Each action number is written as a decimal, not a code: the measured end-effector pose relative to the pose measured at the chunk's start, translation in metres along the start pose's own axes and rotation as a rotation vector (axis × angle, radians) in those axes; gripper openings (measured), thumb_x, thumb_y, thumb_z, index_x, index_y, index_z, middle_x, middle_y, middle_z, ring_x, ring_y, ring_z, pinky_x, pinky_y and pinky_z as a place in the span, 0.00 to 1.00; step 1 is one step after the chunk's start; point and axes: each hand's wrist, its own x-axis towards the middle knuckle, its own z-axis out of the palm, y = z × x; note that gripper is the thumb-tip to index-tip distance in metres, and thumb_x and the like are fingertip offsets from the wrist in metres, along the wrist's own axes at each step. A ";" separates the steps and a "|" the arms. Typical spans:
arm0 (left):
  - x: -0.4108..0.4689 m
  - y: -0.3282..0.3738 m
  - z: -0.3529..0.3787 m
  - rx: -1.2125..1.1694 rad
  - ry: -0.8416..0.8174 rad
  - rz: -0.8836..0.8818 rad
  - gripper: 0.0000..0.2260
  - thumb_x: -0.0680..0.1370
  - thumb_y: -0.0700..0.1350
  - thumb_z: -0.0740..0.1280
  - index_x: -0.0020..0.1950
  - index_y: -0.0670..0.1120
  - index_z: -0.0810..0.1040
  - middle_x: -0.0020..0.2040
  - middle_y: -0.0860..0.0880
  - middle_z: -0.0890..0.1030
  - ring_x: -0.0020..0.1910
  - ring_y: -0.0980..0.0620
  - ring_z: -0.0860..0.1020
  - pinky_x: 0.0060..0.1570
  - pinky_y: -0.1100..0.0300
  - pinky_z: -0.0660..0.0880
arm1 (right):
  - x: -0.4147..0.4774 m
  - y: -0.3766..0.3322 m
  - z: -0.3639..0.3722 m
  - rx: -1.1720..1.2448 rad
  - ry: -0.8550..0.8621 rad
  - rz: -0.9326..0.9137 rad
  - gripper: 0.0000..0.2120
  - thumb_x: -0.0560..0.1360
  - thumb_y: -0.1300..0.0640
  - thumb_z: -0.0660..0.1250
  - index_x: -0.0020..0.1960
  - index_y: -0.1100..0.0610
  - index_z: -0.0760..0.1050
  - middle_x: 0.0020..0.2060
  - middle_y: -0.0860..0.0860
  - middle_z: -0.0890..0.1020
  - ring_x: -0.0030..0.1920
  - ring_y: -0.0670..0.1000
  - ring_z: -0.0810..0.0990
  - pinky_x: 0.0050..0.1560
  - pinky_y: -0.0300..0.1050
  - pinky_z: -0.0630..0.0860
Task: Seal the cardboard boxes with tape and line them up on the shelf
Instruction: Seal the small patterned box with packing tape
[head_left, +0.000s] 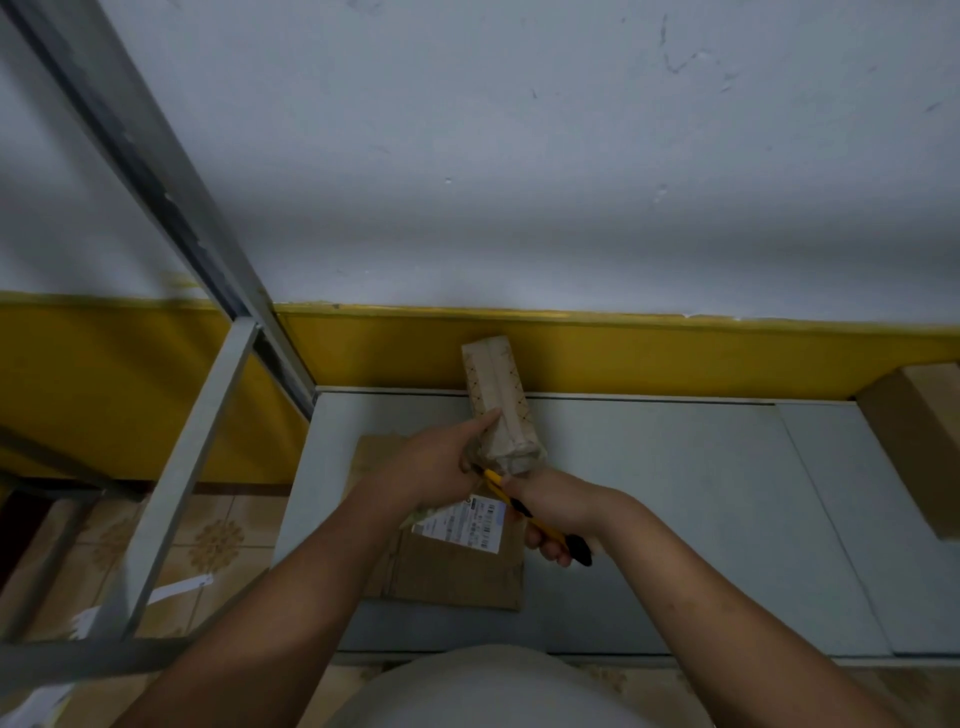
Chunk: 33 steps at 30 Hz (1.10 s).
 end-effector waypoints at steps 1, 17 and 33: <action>0.000 0.000 0.000 -0.004 0.002 -0.002 0.39 0.82 0.46 0.69 0.86 0.60 0.51 0.66 0.43 0.82 0.57 0.45 0.81 0.37 0.66 0.66 | -0.001 0.002 0.000 0.008 0.000 -0.009 0.26 0.85 0.38 0.52 0.60 0.60 0.74 0.30 0.52 0.74 0.24 0.49 0.70 0.28 0.40 0.68; 0.013 -0.017 0.001 -0.016 -0.036 0.001 0.43 0.79 0.41 0.70 0.85 0.66 0.49 0.44 0.56 0.75 0.35 0.59 0.75 0.31 0.65 0.68 | 0.045 0.073 0.025 -0.244 0.187 -0.104 0.22 0.83 0.36 0.56 0.42 0.52 0.73 0.37 0.50 0.79 0.29 0.48 0.74 0.28 0.40 0.69; 0.012 -0.057 0.023 -0.026 0.061 0.131 0.47 0.80 0.47 0.73 0.81 0.74 0.40 0.48 0.57 0.81 0.44 0.60 0.81 0.47 0.54 0.83 | 0.104 0.163 -0.014 -0.620 0.833 -0.459 0.27 0.75 0.47 0.73 0.73 0.50 0.75 0.63 0.53 0.76 0.66 0.57 0.72 0.64 0.54 0.72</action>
